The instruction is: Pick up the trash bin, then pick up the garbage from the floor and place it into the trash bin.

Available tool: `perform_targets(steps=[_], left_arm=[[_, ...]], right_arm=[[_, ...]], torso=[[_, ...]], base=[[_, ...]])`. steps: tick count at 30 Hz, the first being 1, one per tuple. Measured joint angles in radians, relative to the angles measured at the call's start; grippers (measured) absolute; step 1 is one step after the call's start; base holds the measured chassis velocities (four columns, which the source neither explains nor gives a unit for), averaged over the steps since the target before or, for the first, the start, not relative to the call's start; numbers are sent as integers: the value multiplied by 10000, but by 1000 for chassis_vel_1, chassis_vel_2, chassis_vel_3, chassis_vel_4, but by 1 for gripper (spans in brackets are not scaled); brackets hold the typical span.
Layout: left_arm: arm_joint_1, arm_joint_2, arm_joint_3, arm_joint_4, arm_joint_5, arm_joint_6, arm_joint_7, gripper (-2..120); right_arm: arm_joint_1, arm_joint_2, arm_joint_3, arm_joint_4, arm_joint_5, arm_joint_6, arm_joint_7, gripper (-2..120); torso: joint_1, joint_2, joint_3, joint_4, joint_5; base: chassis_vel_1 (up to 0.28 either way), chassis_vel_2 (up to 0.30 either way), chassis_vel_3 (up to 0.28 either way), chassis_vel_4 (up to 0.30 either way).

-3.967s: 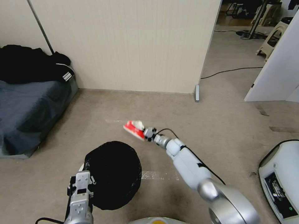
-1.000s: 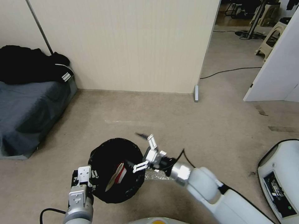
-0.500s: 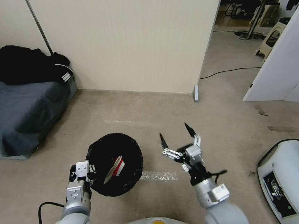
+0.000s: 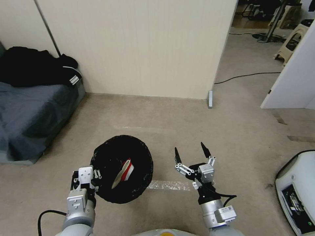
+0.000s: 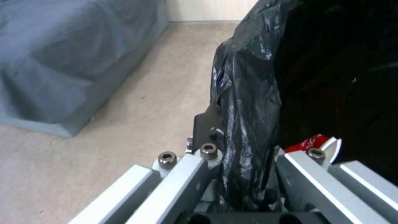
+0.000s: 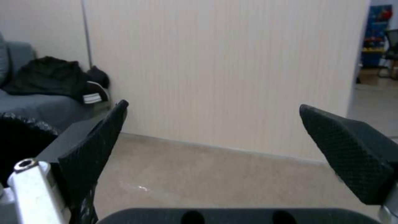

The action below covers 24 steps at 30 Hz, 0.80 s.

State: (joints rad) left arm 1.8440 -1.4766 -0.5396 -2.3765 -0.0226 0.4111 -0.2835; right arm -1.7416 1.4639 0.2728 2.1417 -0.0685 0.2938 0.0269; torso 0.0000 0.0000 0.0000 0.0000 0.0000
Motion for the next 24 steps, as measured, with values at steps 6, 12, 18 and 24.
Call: perform_targets(steps=[6, 12, 18, 24], left_arm=[[101, -58, 8, -141, 63, 89, -14, 1], [230, -34, -5, -199, 181, 92, -15, 1], [330, -8, -42, -234, 264, 88, -8, 1], [363, -26, -35, -235, 284, 81, 1, 1]], right_arm=[[46, -303, 99, 211, 107, 42, -35, 100], [175, -678, 239, 346, 325, 16, -175, 100], [288, -965, 496, 388, 543, 2, -299, 100], [335, -1022, 552, 392, 634, 2, -350, 100]], torso=[[-1, -1, 1, 0, 1], [0, -1, 0, 1, 1], [0, -1, 0, 1, 1], [0, -1, 0, 0, 1]], base=[[84, 91, 81, 79], [106, 110, 115, 99], [116, 122, 121, 108], [119, 127, 130, 128]])
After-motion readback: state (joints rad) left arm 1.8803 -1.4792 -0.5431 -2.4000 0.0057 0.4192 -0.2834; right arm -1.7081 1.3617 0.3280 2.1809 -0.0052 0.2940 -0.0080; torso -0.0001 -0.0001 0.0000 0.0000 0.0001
